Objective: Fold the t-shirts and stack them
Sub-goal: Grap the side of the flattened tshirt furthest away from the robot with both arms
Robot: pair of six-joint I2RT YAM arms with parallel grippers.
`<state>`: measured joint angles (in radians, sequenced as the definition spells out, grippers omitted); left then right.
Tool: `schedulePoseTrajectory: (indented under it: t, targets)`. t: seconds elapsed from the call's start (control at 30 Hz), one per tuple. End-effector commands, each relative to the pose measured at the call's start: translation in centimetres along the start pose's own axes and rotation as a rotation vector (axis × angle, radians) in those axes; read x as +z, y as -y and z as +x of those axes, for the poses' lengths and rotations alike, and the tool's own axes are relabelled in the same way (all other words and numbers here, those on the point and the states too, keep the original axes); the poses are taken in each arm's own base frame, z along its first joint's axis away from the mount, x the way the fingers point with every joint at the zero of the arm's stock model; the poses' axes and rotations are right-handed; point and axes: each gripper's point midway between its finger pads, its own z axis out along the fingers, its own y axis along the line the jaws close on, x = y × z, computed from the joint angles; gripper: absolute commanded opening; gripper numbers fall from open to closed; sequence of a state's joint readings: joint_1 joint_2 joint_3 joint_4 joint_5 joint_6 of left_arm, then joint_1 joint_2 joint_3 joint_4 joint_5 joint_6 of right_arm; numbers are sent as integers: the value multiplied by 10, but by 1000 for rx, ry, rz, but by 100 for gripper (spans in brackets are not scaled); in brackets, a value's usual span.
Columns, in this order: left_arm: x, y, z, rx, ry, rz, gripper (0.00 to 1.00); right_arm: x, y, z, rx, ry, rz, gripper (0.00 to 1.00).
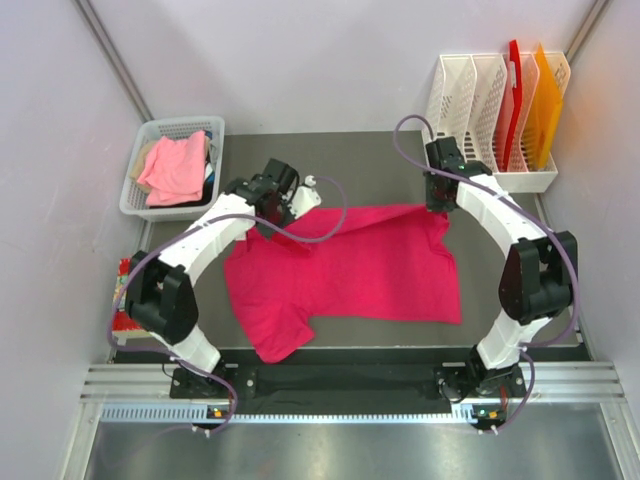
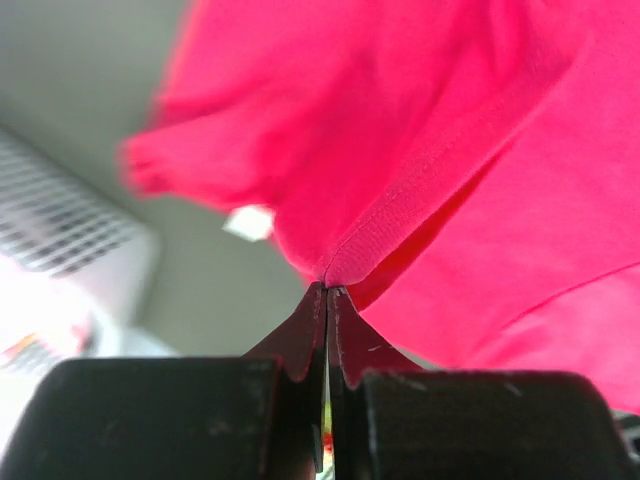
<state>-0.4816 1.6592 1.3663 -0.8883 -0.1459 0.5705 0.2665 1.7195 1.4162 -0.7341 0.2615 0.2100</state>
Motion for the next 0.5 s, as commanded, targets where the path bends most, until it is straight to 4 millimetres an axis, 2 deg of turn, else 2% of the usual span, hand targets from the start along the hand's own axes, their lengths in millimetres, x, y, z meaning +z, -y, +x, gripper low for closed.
schedulePoseTrajectory:
  t: [0.0,0.13,0.27,0.43,0.47]
  targets:
    - [-46,-36,2,58,23,-134,0,-38,3,-36,18,133,-11,0]
    - [-44,-48,16,57,-7,-166,0,-38,5,-35,18,132,-2,0]
    - [-45,-65,20,47,-8,-210,0,-44,6,-37,23,142,-2,0]
    - [-54,-110,5,34,33,-329,0,-47,8,-43,24,154,6,0]
    - [-50,-118,1,33,29,-343,0,-47,9,-48,32,161,9,0]
